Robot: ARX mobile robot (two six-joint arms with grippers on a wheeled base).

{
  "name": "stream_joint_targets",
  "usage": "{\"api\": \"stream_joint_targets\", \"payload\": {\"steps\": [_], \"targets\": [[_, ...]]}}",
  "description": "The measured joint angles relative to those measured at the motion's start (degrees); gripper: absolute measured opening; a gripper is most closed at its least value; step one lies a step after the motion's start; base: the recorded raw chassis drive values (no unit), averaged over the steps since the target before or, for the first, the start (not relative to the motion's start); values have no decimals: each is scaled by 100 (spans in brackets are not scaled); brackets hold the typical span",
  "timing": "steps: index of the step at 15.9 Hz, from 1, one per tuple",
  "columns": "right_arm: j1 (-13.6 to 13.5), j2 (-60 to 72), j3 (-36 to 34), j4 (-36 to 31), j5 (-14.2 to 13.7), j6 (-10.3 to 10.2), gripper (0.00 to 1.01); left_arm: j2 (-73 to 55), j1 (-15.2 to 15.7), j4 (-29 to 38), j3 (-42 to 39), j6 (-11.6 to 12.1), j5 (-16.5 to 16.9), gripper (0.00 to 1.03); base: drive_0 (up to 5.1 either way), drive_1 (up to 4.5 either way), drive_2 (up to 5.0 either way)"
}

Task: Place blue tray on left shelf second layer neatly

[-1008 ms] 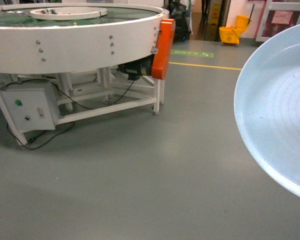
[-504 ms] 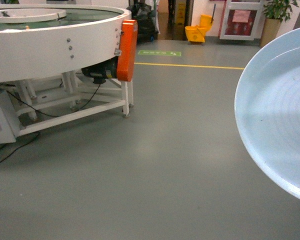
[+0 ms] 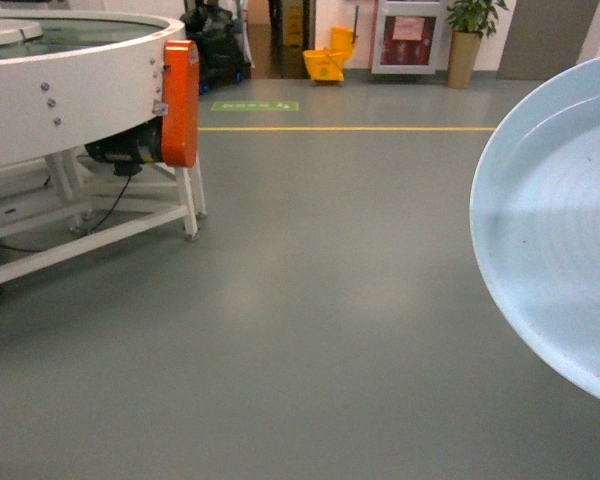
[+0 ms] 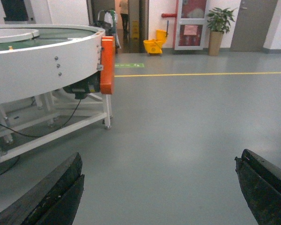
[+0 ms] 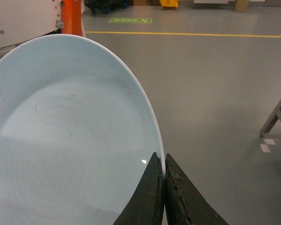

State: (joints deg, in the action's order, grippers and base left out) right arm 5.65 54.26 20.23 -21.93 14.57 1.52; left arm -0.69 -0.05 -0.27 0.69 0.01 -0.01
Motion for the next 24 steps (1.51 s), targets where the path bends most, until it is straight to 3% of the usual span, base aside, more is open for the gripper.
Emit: {"api": "stream_joint_targets", "payload": {"steps": [15, 24], "targets": [[4, 0, 0, 2, -4, 0, 2, 0, 4, -7, 0, 0, 11, 98, -236, -236, -236], [0, 0, 0, 4, 0, 0, 2, 0, 0, 2, 0, 0, -2, 98, -157, 253, -566]]}}
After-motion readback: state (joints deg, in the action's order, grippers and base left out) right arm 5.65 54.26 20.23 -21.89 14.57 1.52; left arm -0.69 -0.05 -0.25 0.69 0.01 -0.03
